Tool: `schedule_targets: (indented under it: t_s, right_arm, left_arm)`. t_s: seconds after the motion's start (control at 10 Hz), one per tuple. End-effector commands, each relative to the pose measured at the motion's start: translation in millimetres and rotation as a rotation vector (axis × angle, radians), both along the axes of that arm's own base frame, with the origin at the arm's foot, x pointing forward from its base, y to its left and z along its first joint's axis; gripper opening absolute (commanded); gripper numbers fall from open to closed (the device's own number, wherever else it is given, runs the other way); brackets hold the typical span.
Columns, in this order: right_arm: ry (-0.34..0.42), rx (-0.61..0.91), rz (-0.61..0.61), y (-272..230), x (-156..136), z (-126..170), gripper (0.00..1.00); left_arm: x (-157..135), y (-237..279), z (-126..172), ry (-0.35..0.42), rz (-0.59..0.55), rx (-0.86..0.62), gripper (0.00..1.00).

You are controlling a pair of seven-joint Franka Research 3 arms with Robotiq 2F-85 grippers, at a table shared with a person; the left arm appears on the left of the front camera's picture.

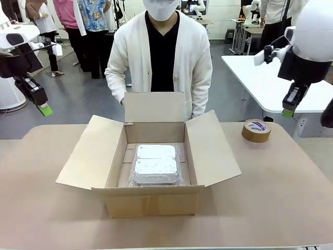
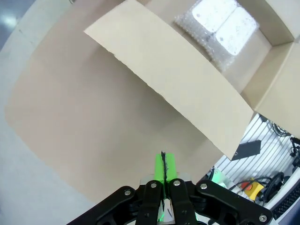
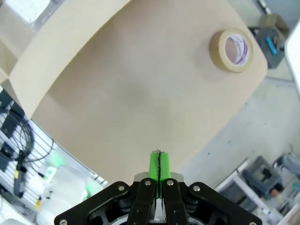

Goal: Wrap the clocks to prevent damage.
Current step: Once the human has placed the objects inside and stepped back, release both hands from the side flaps of the Package Box, then push the right (or left) flap of the Package Box to close it.

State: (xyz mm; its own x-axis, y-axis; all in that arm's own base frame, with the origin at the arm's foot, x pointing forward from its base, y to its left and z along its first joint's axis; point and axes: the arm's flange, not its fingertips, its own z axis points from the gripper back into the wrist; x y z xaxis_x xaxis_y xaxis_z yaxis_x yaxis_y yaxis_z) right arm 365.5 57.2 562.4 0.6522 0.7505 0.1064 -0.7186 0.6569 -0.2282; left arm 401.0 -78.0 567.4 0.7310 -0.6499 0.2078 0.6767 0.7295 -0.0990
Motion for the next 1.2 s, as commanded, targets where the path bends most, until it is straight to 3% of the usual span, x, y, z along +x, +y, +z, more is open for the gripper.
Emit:
schedule_targets:
  t_s: [0.0,0.2,0.5,0.6,0.7,1.1]
  right_arm:
    - [-0.021,0.049,0.085,-15.3,-15.7,-2.5,0.01]
    - [0.006,0.052,0.078,-28.3,-15.2,-8.4,0.01]
    - [0.042,0.083,0.141,-32.6,-7.6,-13.1,0.01]
    - [0.057,0.093,0.105,-24.1,10.6,-21.3,0.01]
    - [0.017,0.057,0.087,-34.4,-12.6,-9.0,0.01]
    - [0.017,0.057,0.087,-34.4,-12.6,-9.0,0.01]
  left_arm:
    - [-25.6,0.9,-0.1,0.043,-0.036,0.070,0.00]
    - [-35.0,5.4,-4.3,0.067,-0.064,0.182,0.00]
    - [-52.7,0.0,-9.1,-0.044,-0.166,0.205,0.00]
    - [-51.4,-3.9,-12.0,-0.069,-0.217,0.198,0.00]
    - [-44.5,0.5,-1.1,0.026,-0.118,0.205,0.00]
    - [-44.5,0.5,-1.1,0.026,-0.118,0.205,0.00]
